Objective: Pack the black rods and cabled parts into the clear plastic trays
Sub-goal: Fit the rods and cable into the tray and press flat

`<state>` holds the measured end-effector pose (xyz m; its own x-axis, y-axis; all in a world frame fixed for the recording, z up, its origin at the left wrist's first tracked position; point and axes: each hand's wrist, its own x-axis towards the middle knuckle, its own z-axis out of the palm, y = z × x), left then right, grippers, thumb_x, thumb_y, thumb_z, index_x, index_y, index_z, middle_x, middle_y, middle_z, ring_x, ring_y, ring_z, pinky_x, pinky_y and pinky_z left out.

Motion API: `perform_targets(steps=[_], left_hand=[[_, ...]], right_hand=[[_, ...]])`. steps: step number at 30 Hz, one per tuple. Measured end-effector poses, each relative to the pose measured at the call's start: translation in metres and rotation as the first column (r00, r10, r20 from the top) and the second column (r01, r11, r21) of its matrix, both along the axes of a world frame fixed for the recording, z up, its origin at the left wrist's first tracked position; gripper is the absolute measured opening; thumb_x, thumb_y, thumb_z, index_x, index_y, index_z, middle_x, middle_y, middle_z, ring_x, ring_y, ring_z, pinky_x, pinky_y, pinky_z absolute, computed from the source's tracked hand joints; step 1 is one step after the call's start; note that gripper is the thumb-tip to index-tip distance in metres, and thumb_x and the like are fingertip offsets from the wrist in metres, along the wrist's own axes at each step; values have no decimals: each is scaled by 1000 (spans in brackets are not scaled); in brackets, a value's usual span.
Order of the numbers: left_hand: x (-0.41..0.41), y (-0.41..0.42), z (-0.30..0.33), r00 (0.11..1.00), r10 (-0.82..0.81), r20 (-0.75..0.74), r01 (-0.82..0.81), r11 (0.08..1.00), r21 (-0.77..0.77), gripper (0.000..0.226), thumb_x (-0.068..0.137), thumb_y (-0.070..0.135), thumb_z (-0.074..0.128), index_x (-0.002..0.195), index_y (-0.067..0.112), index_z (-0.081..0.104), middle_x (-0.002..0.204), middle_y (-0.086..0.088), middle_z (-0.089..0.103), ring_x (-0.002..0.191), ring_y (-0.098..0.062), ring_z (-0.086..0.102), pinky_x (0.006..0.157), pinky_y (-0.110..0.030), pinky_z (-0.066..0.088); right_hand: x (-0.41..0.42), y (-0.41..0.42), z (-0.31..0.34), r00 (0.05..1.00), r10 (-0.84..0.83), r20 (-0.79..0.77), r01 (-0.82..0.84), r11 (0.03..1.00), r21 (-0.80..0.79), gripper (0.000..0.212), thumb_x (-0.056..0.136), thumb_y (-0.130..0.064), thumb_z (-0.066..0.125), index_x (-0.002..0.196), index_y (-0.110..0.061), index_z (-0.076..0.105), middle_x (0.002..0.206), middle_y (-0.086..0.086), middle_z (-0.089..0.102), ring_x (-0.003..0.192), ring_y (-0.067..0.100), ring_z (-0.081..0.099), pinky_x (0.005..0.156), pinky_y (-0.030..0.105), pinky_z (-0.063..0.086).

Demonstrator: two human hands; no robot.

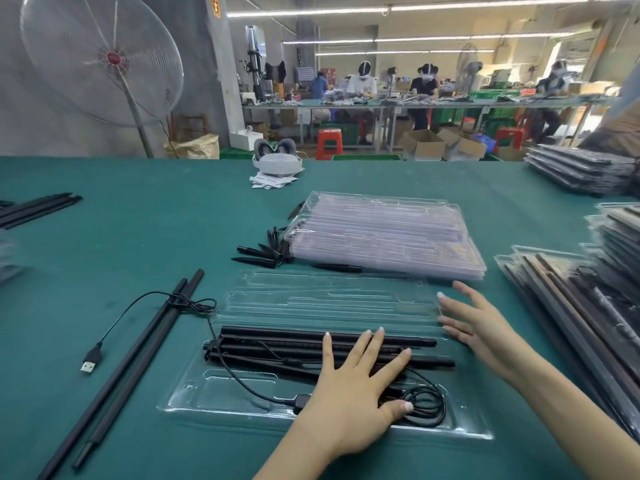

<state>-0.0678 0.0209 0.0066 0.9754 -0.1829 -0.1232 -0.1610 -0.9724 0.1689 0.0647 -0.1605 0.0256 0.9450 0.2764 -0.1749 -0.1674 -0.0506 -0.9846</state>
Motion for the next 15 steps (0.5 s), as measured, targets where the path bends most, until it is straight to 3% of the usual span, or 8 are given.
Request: perform_targets(steps=[2,4,6,7,9,12,15], left_hand=[[-1,0,1,1000,0,1,1,1000,-2,60,96,61,20,146,48,-10,155,7,-27,139,-8,-31,105,-57,-29],[-1,-1,2,1000,1,3,-1,1000,-7,60,96,61,21,146,47,-10,155,7,-27,139,-7,-31,105,-56,-29],[-2,-1,3,1000,-5,9,5,1000,-14,60,97,59,21,146,47,-11,155,8,-28,138,-7,-33,105,-56,-29],[-4,-1,3,1000,-13,11,13,1000,-21,60,97,58,21,146,47,-12,154,8,-28,138,-7,-33,105,-55,-29],[-9,1,4,999,-39,14,40,999,-34,60,98,57,22,146,47,-13,153,9,-30,137,-6,-34,105,-54,-30],[-16,2,4,997,-70,7,71,997,-40,59,98,56,20,146,47,-14,153,11,-30,137,-4,-34,106,-52,-31],[-18,1,5,997,-72,12,73,996,-46,59,99,54,21,147,45,-12,154,10,-28,139,-4,-31,106,-53,-30]], right_hand=[[1,1,3,999,-26,-47,27,999,26,103,58,-44,78,146,-20,30,113,5,60,98,20,60,76,27,46],[0,5,5,998,-52,-47,51,999,-17,139,29,-59,87,147,-15,26,115,7,60,98,17,60,76,26,44],[0,9,4,997,-60,-39,58,998,-37,147,27,-61,86,148,-6,23,126,13,56,98,15,59,81,26,40],[1,10,2,997,-63,-43,62,997,-36,137,38,-56,87,147,-3,23,128,16,55,99,16,58,83,27,38],[5,11,-5,995,-87,-57,87,996,-11,95,69,-31,80,143,5,33,123,19,59,95,19,58,82,26,39],[6,12,-8,995,-93,33,95,994,-55,34,82,-6,68,115,-2,65,88,4,69,69,8,57,61,17,39],[-6,1,-4,981,-34,193,40,999,-24,26,79,4,64,82,-20,74,89,-2,70,81,6,58,69,21,37]])
